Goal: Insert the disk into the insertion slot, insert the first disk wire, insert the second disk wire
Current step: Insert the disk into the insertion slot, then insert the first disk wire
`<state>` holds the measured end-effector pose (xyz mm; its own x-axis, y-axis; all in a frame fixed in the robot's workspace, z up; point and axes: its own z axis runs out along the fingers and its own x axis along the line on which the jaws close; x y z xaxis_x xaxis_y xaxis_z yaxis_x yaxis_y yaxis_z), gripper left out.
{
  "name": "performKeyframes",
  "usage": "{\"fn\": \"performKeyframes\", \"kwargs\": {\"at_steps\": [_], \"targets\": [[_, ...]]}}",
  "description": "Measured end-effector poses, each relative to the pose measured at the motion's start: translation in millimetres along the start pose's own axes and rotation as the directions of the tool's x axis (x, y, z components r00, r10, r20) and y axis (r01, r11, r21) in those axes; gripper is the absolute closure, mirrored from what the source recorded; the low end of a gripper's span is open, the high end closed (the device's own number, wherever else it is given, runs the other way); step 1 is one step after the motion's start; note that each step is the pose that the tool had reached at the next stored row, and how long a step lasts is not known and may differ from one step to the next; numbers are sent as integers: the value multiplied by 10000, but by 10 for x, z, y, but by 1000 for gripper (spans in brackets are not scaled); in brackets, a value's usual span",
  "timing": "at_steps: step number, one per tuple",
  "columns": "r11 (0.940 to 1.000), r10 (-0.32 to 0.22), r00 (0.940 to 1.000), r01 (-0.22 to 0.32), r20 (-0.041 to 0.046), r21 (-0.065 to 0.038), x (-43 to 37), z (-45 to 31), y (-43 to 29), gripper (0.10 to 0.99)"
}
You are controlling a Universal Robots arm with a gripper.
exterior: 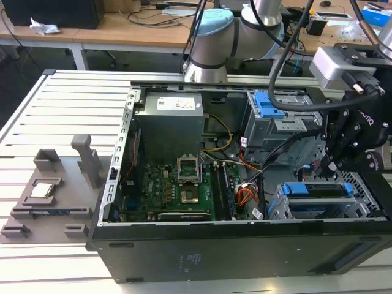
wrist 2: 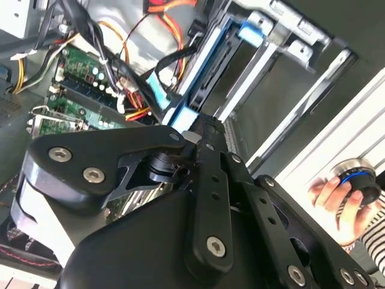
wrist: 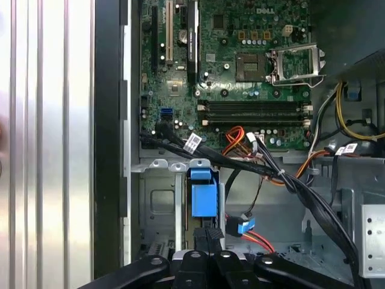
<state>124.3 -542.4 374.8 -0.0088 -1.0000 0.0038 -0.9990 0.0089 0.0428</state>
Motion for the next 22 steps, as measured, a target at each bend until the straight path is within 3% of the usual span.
{"fn": "performKeyframes", "kwargs": {"at_steps": [2, 18, 22], "targets": [[10000, 1, 10000, -1, -6, -1, -1, 0, -34, 980], [10000, 1, 10000, -1, -8, -1, 0, 0, -38, 973], [10000, 1, 10000, -1, -8, -1, 0, 0, -39, 725]]}}
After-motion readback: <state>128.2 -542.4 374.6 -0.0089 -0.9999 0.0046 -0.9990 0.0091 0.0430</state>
